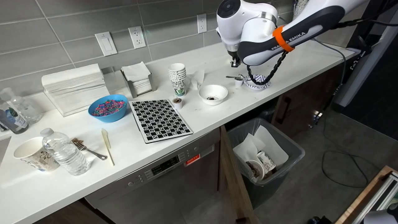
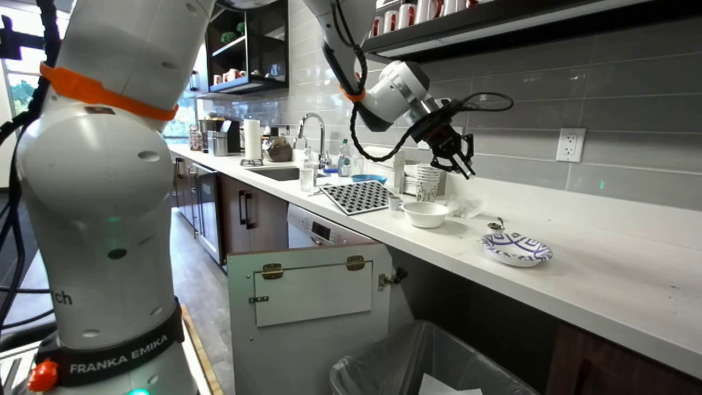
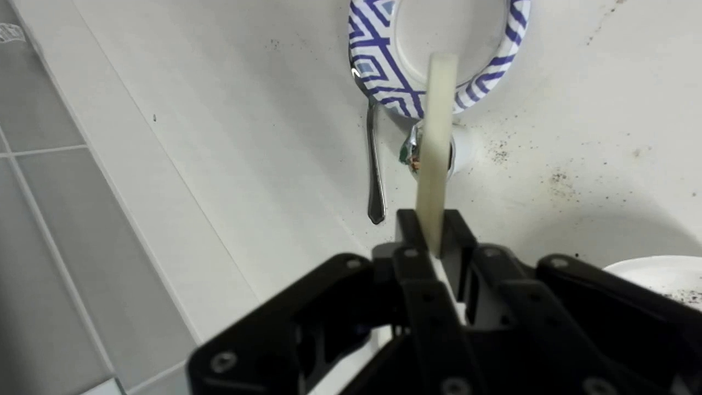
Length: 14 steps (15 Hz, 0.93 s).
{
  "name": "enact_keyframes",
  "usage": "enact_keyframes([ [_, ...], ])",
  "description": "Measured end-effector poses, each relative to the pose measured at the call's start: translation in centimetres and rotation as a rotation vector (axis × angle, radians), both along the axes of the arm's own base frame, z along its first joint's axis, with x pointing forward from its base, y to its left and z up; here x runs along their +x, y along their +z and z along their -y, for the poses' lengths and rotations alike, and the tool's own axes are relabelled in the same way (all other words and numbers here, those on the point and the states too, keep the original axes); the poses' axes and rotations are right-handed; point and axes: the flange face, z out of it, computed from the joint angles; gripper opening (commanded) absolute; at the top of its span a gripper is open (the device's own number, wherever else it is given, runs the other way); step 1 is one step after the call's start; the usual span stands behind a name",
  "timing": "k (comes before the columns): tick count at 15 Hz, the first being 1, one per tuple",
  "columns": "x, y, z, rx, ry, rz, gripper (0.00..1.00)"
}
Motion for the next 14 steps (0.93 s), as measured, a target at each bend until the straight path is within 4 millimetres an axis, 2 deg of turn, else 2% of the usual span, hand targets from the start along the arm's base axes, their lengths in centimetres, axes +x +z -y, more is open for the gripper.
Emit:
enact_keyframes([
  [4,0.3,-0.3,1.3,0.118,0.015,-0.036,0.04],
  [8,0.4,-2.2,2.4,0.234,0.020,-0.136,0.04],
  [14,1.1,-4.6,2.7,0.332,0.006,-0.222,0.04],
])
